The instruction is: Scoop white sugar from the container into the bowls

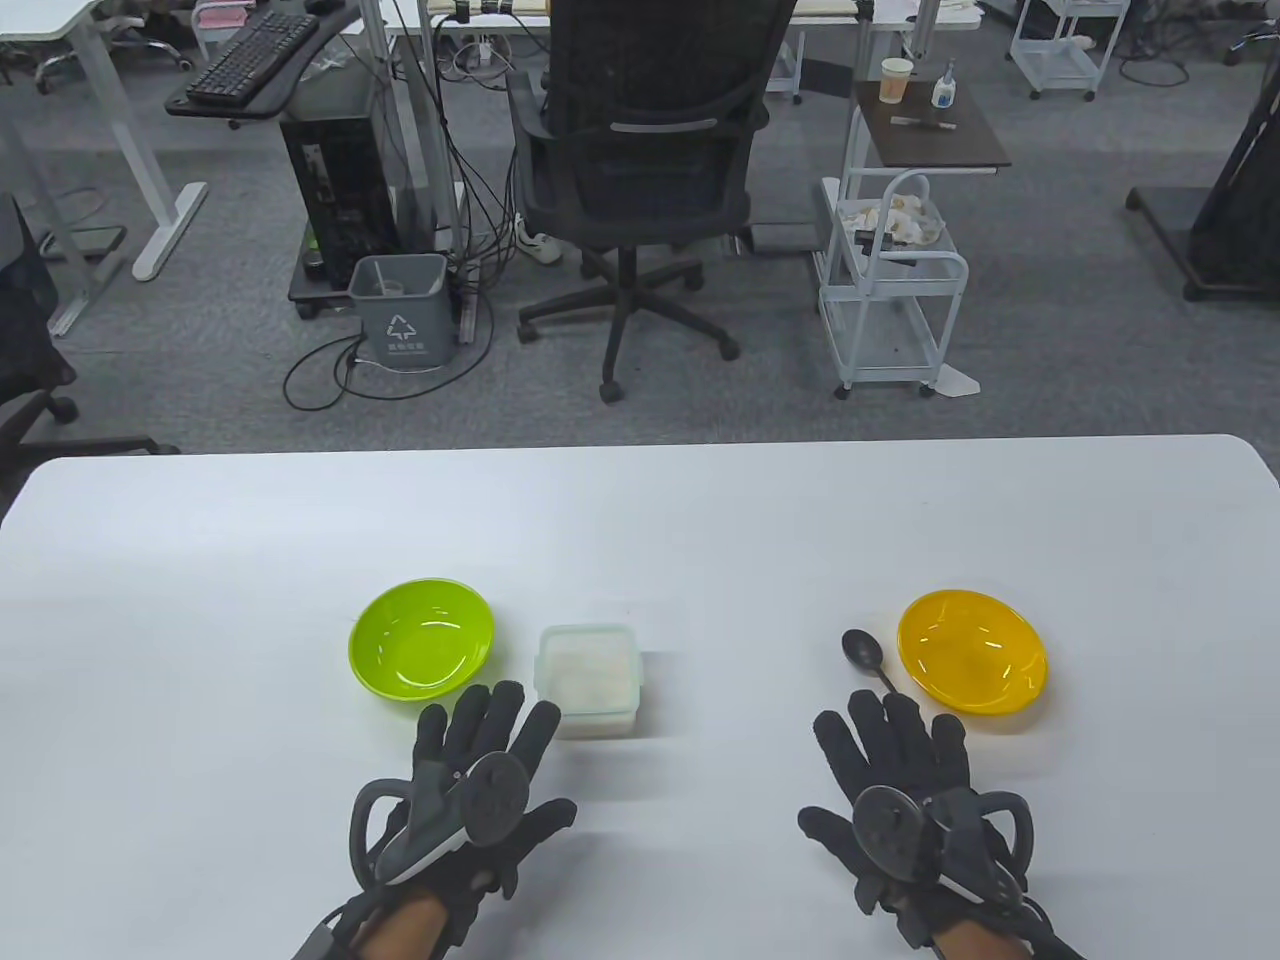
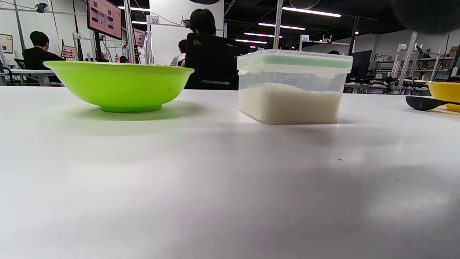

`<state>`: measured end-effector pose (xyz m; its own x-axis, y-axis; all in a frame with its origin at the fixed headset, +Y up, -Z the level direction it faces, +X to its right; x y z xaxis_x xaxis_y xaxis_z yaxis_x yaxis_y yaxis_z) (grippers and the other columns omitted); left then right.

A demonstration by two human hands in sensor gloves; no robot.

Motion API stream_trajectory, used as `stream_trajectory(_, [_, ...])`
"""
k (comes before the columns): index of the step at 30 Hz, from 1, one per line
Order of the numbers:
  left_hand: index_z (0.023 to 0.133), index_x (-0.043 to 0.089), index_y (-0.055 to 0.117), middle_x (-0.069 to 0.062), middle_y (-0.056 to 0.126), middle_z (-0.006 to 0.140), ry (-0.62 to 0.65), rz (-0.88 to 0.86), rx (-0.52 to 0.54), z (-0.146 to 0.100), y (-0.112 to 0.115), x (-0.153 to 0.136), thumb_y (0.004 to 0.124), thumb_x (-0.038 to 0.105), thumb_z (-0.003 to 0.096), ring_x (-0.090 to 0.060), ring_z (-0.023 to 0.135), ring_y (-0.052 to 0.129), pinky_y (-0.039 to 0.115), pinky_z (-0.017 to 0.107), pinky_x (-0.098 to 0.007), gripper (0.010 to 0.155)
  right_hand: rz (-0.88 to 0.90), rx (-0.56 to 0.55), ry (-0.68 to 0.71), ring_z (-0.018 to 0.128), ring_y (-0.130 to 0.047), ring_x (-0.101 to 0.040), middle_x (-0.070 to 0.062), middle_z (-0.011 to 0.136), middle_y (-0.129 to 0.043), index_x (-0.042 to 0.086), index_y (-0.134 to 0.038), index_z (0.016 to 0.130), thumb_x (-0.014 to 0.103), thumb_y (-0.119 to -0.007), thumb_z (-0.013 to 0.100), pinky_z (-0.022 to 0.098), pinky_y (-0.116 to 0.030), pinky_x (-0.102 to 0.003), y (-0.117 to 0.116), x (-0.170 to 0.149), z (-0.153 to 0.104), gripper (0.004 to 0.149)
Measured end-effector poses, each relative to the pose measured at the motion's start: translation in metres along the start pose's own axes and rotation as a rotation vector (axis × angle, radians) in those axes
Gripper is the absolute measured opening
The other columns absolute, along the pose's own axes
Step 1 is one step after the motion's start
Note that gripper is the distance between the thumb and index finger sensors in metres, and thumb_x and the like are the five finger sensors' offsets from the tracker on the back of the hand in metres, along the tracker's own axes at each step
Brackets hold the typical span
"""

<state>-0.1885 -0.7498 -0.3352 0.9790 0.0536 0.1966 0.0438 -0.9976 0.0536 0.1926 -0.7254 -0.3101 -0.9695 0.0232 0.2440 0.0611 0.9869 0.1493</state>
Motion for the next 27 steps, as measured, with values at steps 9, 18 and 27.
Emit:
stream_trajectory(9, [0.113,0.055,0.026,0.012,0.018,0.127,0.016,0.0,-0.052,0.013,-0.012,0.008,0.071,0.08,0.0348,-0.028,0.124,0.028,0.02,0.086,-0.058,0.094,0.013,-0.017,0.001,0.115,-0.035,-0.04,-0.007,0.123,-0.03,0.039,-0.038,0.111,0.072,-0.07,0.043,0.079,-0.029,-0.066,0.003,-0.001,-0.001,0.082])
stream_trajectory(18, [0.114,0.053,0.017,0.015,0.011,0.128,-0.002,-0.021,-0.224,0.055,-0.028,0.033,0.078,0.079,0.0331,-0.024,0.127,0.022,0.016,0.088,-0.057,0.104,0.015,-0.017,-0.003,0.115,-0.036,-0.04,-0.007,0.123,-0.031,0.039,-0.039,0.111,0.072,-0.07,0.043,0.079,-0.029,-0.066,0.003,-0.002,-0.001,0.082])
stream_trajectory(27, [0.112,0.051,0.01,0.018,0.003,0.126,-0.106,0.012,-0.395,0.115,-0.019,0.041,0.086,0.075,0.0311,-0.02,0.127,0.011,0.009,0.089,-0.054,0.113,0.023,-0.01,-0.009,0.115,-0.037,-0.04,-0.008,0.122,-0.032,0.039,-0.04,0.111,0.072,-0.07,0.042,0.079,-0.03,-0.066,0.004,-0.004,-0.001,0.082])
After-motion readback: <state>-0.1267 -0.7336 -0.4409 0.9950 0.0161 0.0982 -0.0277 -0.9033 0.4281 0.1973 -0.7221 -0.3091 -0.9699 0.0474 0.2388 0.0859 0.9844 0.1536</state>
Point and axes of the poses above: the tracker on the back of each hand, its own x axis roughly to the thumb side, its own z axis roughly from the wrist to the fingertips, y = z × x, the point moved 1 cm from there along z, roughly from the wrist to the fingertips
